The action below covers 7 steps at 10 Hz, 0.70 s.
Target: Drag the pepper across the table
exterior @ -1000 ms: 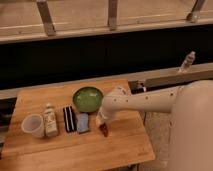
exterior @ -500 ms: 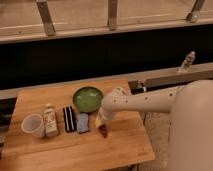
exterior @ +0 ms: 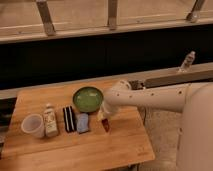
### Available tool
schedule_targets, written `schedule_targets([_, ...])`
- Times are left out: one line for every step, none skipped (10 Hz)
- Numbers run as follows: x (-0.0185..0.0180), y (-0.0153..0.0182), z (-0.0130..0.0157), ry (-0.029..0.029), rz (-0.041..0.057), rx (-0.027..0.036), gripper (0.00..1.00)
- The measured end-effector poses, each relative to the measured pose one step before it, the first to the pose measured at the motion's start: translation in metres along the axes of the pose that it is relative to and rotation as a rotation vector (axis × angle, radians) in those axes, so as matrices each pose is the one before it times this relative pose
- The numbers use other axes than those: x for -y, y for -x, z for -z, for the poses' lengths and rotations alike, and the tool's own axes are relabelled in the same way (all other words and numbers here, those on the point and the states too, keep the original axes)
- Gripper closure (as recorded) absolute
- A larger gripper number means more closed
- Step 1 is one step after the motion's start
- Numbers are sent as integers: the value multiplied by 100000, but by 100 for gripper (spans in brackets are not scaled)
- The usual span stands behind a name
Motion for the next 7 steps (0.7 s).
schedule_targets([1055,243,567,58,-2128,1192,100])
schedule_targets([1706,257,557,-15,-2809,737,100])
schedule_targets([208,145,110,219,-454,139,100])
schedule_targets([-187,53,-82,73,373,-100,100])
schedule_targets([31,-10,30,-7,-62,42,100])
schedule_targets([177,-69,18,-73,-323,10,100])
schedule_targets([-33,14,-34,53,5,-62,100])
